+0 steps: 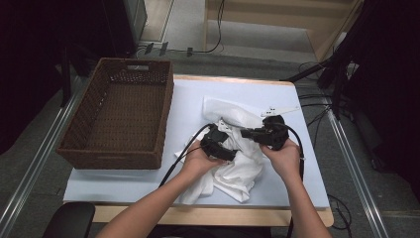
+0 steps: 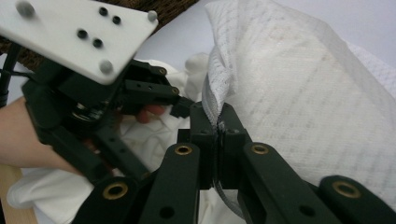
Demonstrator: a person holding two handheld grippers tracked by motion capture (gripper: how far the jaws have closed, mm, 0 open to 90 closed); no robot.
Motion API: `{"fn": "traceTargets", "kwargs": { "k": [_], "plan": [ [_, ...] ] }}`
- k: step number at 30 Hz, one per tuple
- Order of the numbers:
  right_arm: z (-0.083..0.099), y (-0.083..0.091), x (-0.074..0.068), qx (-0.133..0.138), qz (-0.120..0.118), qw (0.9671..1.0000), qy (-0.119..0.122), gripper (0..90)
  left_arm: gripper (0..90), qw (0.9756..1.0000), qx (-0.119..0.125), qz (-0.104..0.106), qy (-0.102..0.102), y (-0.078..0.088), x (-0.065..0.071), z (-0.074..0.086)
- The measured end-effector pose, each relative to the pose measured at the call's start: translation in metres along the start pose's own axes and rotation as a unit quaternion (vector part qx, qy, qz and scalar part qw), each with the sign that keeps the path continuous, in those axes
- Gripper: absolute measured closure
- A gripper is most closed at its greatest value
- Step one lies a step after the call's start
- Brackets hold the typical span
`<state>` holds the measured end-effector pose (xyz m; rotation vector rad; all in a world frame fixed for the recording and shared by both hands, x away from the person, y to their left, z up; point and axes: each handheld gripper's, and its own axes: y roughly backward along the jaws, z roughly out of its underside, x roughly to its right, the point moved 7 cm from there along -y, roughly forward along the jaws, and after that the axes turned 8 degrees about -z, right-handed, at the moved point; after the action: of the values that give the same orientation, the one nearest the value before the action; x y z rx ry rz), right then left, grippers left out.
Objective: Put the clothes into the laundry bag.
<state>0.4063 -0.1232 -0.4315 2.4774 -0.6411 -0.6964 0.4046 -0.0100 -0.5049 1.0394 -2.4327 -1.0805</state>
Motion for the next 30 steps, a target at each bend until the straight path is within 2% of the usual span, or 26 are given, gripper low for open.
{"fn": "traceTargets", "kwargs": {
  "k": [1,3,4,5,6,7,8,9,11,12,15,17,19,20,22,24,27,30],
  "plan": [
    [0.0,-0.001,0.0,0.001,-0.002,1.0,0.003,89.1,45.7,1.0,0.007,-0.001,0.002,-0.002,-0.001,0.0],
    [-0.001,-0.002,-0.002,0.0,-0.005,1.0,0.002,88.9,58.5,1.0,0.004,0.002,0.001,-0.002,-0.004,-0.001],
    [-0.001,-0.003,-0.003,0.001,-0.007,1.0,0.003,88.9,65.5,0.9999,-0.001,-0.001,-0.012,-0.002,-0.006,-0.001],
    [-0.002,-0.004,-0.005,0.003,-0.01,0.9999,0.005,88.9,72.1,0.9999,0.002,0.0,-0.014,-0.002,-0.005,-0.001],
    [-0.002,-0.004,-0.006,0.003,-0.008,0.9999,0.009,88.8,76.5,0.9999,0.001,0.005,-0.015,-0.001,-0.006,0.0],
    [-0.003,-0.004,-0.008,0.004,-0.008,0.9999,0.012,88.8,78.6,0.9998,-0.001,0.018,-0.006,0.0,-0.008,0.001],
    [-0.004,-0.004,-0.009,0.004,-0.008,0.9999,0.015,88.8,79.8,0.9996,-0.001,0.029,0.006,0.002,-0.009,0.002],
    [-0.005,-0.003,-0.01,0.005,-0.008,0.9998,0.019,88.8,80.6,0.9983,-0.003,0.052,0.028,0.006,-0.011,0.003],
    [-0.007,-0.001,-0.012,0.007,-0.007,0.9997,0.023,88.9,81.2,0.995,0.002,0.085,0.052,0.02,-0.014,0.003],
    [-0.008,0.001,-0.013,0.01,-0.009,0.9996,0.025,88.9,81.3,0.994,0.01,0.094,0.056,0.029,-0.015,0.001],
    [-0.013,0.005,-0.02,0.019,-0.012,0.9993,0.029,88.9,81.3,0.9929,0.036,0.102,0.05,0.057,-0.016,-0.009],
    [-0.019,0.007,-0.027,0.026,-0.013,0.9989,0.037,88.9,81.3,0.9923,0.042,0.103,0.053,0.066,-0.017,-0.013],
    [-0.022,0.008,-0.032,0.03,-0.014,0.9985,0.042,88.9,81.3,0.9931,0.05,0.095,0.048,0.072,-0.019,-0.02],
    [-0.024,0.009,-0.034,0.034,-0.013,0.9984,0.044,88.9,81.3,0.9929,0.049,0.096,0.05,0.073,-0.02,-0.023],
    [-0.024,0.009,-0.035,0.031,-0.015,0.9985,0.043,89.0,81.3,0.9936,0.056,0.085,0.048,0.074,-0.021,-0.028],
    [-0.024,0.009,-0.035,0.031,-0.016,0.9986,0.039,89.1,81.2,0.9949,0.048,0.078,0.042,0.069,-0.021,-0.031],
    [-0.024,0.009,-0.034,0.033,-0.03,0.9986,0.03,89.3,81.2,0.9956,0.029,0.081,0.038,0.055,-0.018,-0.033],
    [-0.022,0.006,-0.033,0.027,-0.031,0.9987,0.031,89.3,81.1,0.9955,0.026,0.083,0.038,0.041,-0.01,-0.037]
  ]
}}
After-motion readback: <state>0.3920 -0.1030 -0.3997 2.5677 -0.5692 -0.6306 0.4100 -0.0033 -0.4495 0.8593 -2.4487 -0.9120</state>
